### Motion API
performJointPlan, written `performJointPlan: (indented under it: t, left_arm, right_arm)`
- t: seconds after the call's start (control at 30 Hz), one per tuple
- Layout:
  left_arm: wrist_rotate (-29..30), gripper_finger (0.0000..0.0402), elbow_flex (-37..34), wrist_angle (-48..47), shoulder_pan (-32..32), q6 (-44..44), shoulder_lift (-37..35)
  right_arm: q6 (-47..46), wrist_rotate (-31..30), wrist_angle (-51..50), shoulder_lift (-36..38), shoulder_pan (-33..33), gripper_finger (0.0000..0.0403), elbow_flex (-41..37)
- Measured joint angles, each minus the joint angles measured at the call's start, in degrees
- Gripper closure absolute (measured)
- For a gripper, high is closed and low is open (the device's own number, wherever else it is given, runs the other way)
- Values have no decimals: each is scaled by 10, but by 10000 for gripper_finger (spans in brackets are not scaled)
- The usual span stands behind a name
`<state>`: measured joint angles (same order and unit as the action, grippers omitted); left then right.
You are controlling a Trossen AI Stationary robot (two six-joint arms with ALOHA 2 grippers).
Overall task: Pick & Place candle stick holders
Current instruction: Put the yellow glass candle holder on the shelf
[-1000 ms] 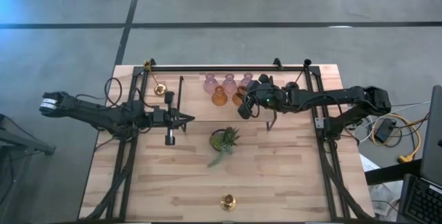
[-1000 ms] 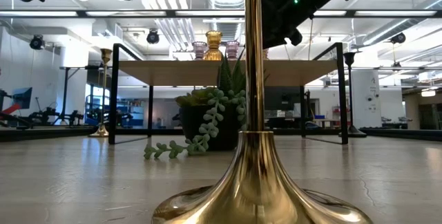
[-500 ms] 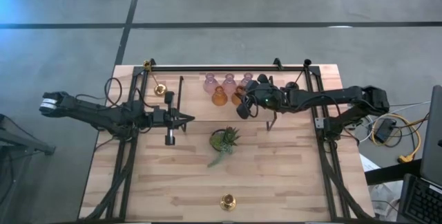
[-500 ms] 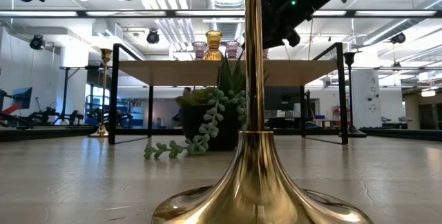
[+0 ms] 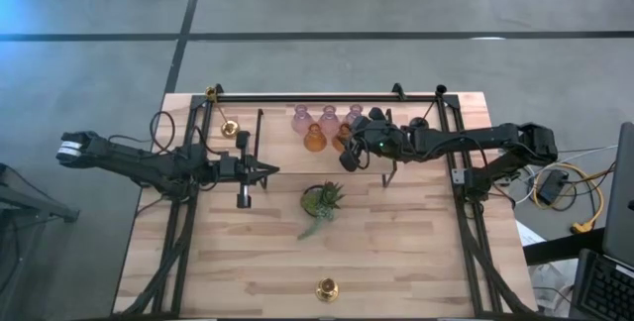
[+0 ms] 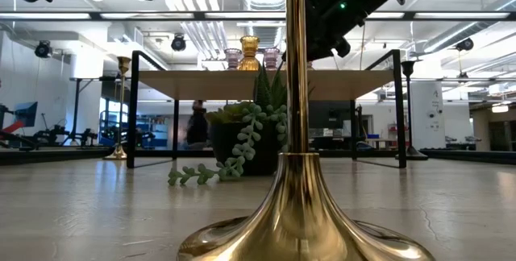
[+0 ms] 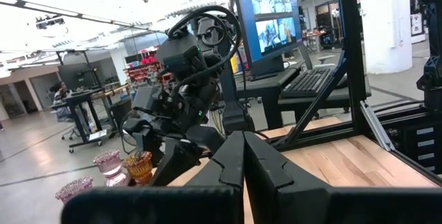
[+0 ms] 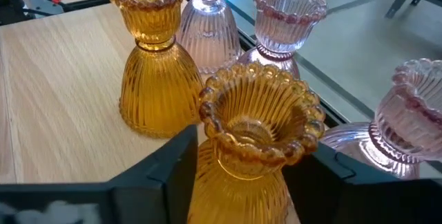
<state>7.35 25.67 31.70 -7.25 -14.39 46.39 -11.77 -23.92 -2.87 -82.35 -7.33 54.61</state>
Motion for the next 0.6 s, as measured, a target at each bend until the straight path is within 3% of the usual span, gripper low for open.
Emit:
performJointPlan:
  t: [0.6]
  left_arm:
    - [0,394,0,0,0,0,0]
  right_arm:
    - [28,0,4,1,0,112,0]
